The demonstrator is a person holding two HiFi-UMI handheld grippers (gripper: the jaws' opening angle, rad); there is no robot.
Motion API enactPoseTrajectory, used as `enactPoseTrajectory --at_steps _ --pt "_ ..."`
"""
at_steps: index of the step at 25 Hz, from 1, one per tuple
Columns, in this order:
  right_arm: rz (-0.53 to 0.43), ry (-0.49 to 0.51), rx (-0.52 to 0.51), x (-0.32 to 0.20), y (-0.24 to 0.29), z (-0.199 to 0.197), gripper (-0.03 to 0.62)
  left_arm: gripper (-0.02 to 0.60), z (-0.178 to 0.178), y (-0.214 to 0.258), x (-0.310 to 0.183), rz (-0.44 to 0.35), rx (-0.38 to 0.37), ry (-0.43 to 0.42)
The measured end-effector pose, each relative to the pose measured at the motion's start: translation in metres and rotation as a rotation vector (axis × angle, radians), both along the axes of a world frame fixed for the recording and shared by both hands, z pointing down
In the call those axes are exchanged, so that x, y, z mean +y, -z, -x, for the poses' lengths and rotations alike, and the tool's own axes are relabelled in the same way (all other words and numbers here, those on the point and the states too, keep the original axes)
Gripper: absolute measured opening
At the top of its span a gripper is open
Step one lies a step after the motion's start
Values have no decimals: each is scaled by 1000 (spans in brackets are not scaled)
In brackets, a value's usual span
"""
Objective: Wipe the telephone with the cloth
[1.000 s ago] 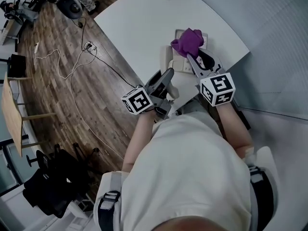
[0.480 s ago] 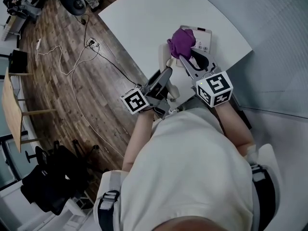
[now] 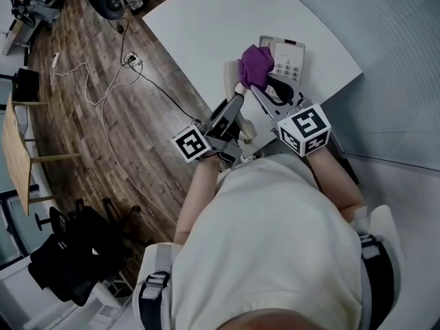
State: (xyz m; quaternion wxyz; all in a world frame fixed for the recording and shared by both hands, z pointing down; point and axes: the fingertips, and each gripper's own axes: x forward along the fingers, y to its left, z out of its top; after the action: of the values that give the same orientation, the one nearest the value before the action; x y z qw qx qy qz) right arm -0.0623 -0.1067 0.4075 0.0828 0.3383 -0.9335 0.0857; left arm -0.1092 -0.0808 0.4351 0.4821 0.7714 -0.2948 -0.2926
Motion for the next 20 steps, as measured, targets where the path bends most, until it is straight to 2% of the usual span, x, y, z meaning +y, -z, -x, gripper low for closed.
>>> enactPoseTrajectory --at_steps 20 --pt "77 116 -39 33 -19 13 130 222 8 3 -4 -4 66 43"
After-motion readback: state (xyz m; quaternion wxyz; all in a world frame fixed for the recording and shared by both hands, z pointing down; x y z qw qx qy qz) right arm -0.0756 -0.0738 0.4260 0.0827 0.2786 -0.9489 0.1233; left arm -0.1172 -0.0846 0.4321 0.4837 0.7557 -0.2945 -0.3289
